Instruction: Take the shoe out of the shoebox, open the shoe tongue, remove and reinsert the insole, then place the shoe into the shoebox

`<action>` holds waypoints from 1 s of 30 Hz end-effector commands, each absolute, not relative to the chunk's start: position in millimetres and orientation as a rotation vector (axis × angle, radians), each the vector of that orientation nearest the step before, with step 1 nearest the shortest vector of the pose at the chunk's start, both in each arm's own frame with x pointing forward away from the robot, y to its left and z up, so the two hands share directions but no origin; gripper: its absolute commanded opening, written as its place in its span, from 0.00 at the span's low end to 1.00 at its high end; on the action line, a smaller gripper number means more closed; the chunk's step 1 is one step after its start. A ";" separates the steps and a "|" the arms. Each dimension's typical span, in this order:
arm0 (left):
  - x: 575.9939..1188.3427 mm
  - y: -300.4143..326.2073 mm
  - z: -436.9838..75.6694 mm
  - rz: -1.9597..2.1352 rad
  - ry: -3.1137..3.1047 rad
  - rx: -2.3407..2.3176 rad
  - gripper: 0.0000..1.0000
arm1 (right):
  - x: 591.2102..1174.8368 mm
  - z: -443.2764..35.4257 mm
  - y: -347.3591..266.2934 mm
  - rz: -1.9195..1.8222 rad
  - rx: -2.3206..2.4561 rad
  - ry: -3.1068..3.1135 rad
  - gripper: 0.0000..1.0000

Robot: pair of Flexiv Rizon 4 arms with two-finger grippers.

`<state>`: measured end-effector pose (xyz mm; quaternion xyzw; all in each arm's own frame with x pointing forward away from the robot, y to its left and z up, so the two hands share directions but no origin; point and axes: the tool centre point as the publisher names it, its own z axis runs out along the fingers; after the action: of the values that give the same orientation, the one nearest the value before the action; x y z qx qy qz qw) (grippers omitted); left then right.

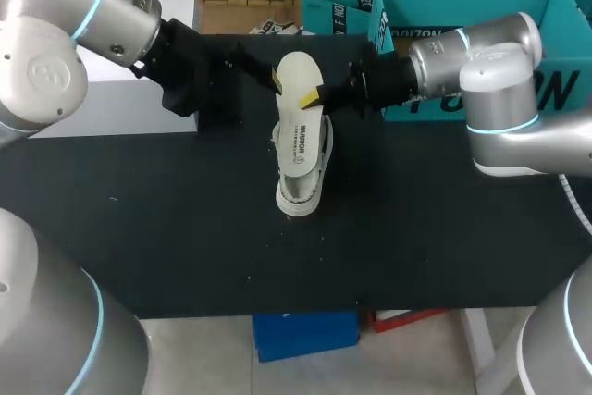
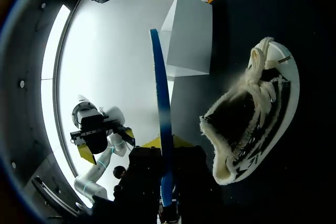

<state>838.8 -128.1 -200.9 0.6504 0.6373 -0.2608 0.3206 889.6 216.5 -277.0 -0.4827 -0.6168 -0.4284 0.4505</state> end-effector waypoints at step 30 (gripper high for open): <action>852.5 -110.7 -231.4 -0.938 1.387 1.197 1.00 | 889.7 -277.9 217.7 -1.061 -1.195 -1.524 0.00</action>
<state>850.8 -104.3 -221.8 0.5200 0.5976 -0.3744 0.4820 889.6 216.5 -277.0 -0.4827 -0.6169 -0.4284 0.4505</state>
